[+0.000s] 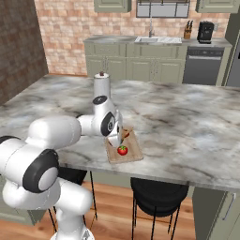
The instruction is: Place the avocado, onion, tomato, and bell pepper on the cutting board.
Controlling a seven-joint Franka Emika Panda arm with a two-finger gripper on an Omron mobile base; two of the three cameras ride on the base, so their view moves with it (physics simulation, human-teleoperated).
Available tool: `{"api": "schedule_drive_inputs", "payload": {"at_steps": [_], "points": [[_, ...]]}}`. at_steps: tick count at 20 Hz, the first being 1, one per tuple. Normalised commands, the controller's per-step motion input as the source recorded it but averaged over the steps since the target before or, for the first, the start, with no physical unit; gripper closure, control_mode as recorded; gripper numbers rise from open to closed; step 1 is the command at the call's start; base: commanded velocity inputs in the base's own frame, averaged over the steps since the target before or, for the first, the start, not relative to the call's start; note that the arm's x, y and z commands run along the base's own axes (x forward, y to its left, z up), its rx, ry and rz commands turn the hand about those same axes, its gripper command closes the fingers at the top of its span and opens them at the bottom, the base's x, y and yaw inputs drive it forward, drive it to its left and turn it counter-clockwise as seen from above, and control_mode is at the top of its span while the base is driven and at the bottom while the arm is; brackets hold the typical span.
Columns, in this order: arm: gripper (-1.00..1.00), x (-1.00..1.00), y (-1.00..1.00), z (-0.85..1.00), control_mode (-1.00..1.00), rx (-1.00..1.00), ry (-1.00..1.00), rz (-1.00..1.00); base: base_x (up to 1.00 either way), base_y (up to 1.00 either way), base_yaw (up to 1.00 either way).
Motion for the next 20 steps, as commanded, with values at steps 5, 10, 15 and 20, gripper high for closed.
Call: {"api": "schedule_drive_inputs", "payload": {"at_steps": [5,10,15,20], "points": [[1.0,0.27,-0.08,-0.17,-1.0,0.0,0.06,0.0,0.0,0.0,0.0],[1.0,0.09,-0.1,-0.28,-1.0,0.0,0.05,0.0,0.0,0.0,0.0],[1.0,0.17,-0.07,-0.27,-1.0,0.0,0.06,0.0,0.0,0.0,0.0],[1.0,0.18,-0.02,-0.27,-1.0,0.0,0.05,0.01,0.0,0.0,0.0]]}}
